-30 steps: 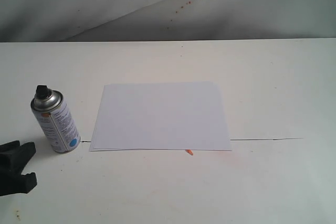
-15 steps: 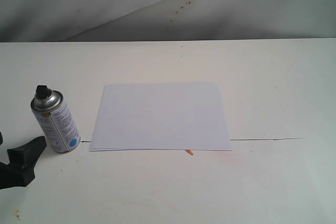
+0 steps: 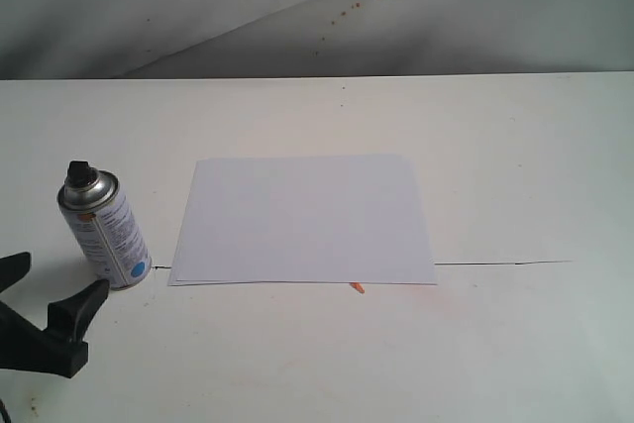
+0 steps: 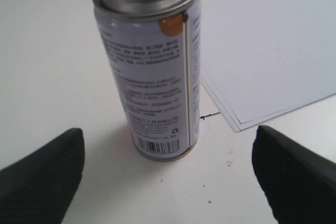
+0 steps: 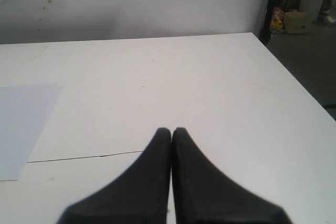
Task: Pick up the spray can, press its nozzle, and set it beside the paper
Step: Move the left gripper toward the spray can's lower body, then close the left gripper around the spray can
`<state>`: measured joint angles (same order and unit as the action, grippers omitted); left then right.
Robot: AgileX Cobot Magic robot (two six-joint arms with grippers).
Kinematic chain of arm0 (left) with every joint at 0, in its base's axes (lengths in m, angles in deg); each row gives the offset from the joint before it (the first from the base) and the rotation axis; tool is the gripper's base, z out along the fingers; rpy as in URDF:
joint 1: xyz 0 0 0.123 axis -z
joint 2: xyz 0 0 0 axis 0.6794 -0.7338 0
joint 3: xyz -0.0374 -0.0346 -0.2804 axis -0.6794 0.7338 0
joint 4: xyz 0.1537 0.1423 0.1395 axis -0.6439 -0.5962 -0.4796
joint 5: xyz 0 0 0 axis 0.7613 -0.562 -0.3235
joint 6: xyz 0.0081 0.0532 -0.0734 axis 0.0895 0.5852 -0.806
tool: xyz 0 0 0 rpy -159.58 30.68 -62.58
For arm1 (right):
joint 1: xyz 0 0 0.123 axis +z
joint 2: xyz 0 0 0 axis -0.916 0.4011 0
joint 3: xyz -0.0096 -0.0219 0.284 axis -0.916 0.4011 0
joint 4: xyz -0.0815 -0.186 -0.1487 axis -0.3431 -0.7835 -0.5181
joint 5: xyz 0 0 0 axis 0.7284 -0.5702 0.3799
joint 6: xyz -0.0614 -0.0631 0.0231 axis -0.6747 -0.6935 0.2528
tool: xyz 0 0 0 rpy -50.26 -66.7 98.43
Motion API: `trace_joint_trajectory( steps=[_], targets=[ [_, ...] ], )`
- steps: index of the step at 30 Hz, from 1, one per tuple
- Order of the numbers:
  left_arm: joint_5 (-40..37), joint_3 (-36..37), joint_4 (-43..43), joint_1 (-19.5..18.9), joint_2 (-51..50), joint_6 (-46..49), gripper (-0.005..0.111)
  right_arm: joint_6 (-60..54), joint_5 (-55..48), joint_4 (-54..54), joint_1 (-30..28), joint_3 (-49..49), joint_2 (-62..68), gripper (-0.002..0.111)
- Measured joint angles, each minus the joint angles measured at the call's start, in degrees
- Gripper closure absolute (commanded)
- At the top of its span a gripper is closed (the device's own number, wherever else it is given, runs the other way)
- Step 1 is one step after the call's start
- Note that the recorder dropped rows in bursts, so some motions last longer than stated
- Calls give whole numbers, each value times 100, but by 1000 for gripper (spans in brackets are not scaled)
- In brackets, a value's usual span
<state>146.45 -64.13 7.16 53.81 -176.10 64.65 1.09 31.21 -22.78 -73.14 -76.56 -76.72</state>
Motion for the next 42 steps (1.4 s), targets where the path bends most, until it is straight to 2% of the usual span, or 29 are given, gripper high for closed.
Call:
trace_joint_trajectory(
  steps=[3,8,15,23,31,42],
  targets=[
    [112,-39,0,-121,-153,103,25,0,0,0,0,0,0,108],
    [62,-278,-216,-548,-274,154,25,0,0,0,0,0,0,108],
    [-120,-739,-1297,-977,-484,70,25,0,0,0,0,0,0,108],
    [-412,-1184,-2094,-1027,-886,-168,25,0,0,0,0,0,0,108],
    [-791,-1643,-2353,-1167,-905,-189,25,0,0,0,0,0,0,108],
    [-682,-2006,-3267,-1297,-1254,-391,25,0,0,0,0,0,0,108]
  ],
)
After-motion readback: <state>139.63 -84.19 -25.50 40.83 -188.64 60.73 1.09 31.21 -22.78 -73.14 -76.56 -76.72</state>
